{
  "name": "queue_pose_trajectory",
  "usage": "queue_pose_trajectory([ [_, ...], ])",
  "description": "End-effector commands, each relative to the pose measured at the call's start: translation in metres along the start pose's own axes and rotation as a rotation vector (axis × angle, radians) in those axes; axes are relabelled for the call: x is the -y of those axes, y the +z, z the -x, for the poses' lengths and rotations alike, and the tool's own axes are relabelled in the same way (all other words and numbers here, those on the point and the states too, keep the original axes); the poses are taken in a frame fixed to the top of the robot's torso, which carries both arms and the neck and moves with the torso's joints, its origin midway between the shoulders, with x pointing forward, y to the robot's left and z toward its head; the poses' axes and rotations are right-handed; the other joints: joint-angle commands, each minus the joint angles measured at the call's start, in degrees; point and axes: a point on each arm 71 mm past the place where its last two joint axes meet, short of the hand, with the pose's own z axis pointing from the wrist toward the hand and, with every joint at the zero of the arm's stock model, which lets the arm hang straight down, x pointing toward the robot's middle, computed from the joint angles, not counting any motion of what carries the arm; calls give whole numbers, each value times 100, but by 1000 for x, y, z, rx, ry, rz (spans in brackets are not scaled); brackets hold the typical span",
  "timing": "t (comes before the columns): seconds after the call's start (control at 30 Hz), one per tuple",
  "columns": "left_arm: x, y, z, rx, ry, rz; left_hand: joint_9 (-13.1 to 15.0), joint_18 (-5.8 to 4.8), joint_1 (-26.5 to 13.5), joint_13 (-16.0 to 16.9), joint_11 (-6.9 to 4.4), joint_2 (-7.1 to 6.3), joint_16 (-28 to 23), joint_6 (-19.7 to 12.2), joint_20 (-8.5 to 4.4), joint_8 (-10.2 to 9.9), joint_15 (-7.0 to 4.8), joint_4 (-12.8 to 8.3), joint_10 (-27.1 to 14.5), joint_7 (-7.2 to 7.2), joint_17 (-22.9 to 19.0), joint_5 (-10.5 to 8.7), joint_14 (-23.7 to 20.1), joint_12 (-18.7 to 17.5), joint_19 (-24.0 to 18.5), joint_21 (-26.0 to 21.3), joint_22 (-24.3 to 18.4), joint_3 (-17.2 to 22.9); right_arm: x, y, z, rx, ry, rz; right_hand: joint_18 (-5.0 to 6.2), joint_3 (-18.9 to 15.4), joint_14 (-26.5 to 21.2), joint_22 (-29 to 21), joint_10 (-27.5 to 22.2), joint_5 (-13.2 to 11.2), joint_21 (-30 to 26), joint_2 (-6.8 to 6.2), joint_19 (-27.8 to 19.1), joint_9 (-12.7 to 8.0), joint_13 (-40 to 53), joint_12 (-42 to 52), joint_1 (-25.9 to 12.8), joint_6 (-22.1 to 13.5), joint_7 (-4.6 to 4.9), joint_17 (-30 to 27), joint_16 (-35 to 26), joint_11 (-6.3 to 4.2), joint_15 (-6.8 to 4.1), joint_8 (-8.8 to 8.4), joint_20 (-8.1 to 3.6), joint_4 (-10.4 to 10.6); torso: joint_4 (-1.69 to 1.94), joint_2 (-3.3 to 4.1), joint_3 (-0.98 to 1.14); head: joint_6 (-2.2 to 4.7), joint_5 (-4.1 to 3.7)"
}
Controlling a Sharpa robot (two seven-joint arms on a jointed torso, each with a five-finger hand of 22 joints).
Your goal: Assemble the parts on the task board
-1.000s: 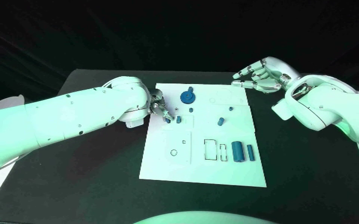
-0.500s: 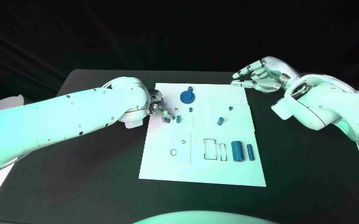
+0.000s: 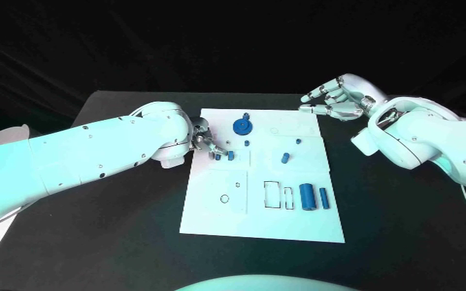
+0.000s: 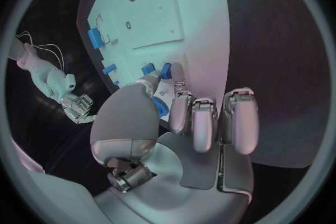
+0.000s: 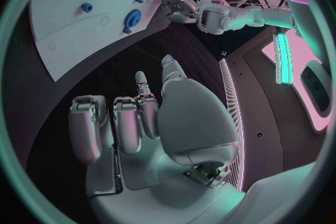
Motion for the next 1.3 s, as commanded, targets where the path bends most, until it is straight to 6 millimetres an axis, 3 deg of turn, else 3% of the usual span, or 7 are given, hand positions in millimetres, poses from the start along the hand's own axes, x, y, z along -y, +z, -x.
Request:
queue_pose_trajectory([
  [0.03,2,-2,2,34,-74,-20,18,-114,-6,57,-29,9,18,51,-39,-48,-48,61,153,2,1510,15,604,8,440,17,1177,-271,-1,0,-1,-4,-3,11,77,-31,460,869,162,23,-24,6,254,6,1011,-28,-28,-32,6,963,-26,-29,-44,38,-42,1,0,1,0,-1,-12],
  [0.63,-9,-10,11,116,-356,-98,44,112,37,-952,120,82,18,-391,33,-275,35,83,-392,182,1510,69,604,-999,43,-836,496,-1004,0,1,0,-2,-4,9,77,-38,460,868,164,24,-25,7,253,5,1012,-24,-29,-35,7,962,-27,-29,-44,38,-43,2,0,1,0,24,-42],
  [0.77,2,-12,17,179,-418,-246,-74,541,692,-2925,426,185,-882,-1102,194,-500,252,17,-1835,471,152,45,88,-3053,-995,-2934,-1106,-694,1,1,0,-2,-4,9,77,-38,460,868,164,24,-25,7,253,5,1012,-24,-29,-35,7,962,-27,-29,-44,38,-43,2,2,1,1,48,-43],
  [0.83,10,-14,21,230,-414,-348,-190,758,1437,-3146,593,182,-1866,-1491,329,-645,450,-262,-2429,725,-1033,36,-597,-3417,-1832,-4429,-2179,-423,1,1,0,-3,-4,9,77,-38,460,868,164,24,-25,7,253,5,1012,-24,-29,-35,7,962,-27,-29,-44,38,-43,2,1,0,0,61,-43],
  [0.97,27,-17,26,370,-271,-526,-670,762,2705,-4147,892,-2,-3845,-1495,586,-1049,650,-884,-2891,924,-3119,10,-2019,-4457,-2272,-5191,-2665,451,0,1,-1,-4,-4,10,77,-38,460,868,164,24,-25,7,253,5,1012,-24,-29,-35,7,962,-27,-29,-44,38,-43,2,0,-2,-4,92,-55],
  [1.13,39,-15,20,440,-115,-621,-1256,830,2685,-5178,925,-296,-3976,-1177,650,-1577,693,-986,-2746,962,-3422,5,-1839,-5242,-2110,-5305,-2786,898,0,2,-1,-6,-3,11,77,-38,460,868,164,24,-25,7,253,5,1012,-24,-29,-35,7,962,-27,-29,-44,38,-43,2,4,0,2,117,-66],
  [1.3,47,-9,11,467,7,-660,-1516,820,2437,-5605,870,-398,-2522,-957,613,-1829,641,-930,-2661,880,-2014,-111,-743,-5493,-1539,-5106,-2749,847,-1,3,-2,-9,-2,14,76,-42,460,873,165,28,-22,13,256,5,1014,-19,-25,-37,7,962,-28,-29,-44,38,-43,3,-16,9,-1,169,-88],
])
